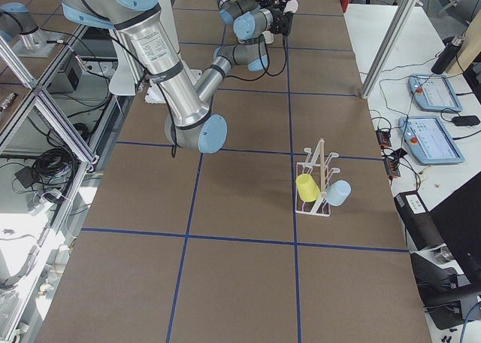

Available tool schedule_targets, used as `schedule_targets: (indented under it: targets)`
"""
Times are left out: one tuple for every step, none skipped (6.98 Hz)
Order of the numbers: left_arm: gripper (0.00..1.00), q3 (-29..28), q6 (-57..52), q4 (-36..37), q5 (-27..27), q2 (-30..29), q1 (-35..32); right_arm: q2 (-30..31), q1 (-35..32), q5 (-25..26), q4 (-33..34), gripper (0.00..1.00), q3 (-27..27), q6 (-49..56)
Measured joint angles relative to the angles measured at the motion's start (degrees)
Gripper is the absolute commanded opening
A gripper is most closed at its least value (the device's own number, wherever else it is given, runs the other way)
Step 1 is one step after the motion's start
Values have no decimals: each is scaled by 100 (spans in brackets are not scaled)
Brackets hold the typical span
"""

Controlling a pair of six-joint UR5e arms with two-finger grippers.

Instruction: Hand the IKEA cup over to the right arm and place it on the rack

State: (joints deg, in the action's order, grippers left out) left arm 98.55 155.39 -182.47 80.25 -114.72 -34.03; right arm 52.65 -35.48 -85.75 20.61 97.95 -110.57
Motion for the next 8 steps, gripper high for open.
schedule_targets:
  targets:
    - [0,-97,0,6,-7,-117,15,0,20,45,-3,100,-2,0]
    - [0,-154,0,11,-9,-188,28,-2,28,72,-4,100,-3,0]
    - [0,-176,0,16,-9,-224,45,-6,30,86,-3,99,-6,0]
    - [0,-183,-2,16,-10,-247,70,-7,32,91,1,99,-9,0]
    - [0,-180,-6,13,-10,-269,98,-12,32,92,3,99,-11,0]
    - [0,-179,-8,13,-12,-296,117,-17,32,95,4,98,-12,-2]
    - [0,-182,-8,19,-23,-328,130,-22,33,99,4,98,-12,-5]
    - [0,-185,-8,26,-36,-350,147,-25,33,101,4,97,-12,-7]
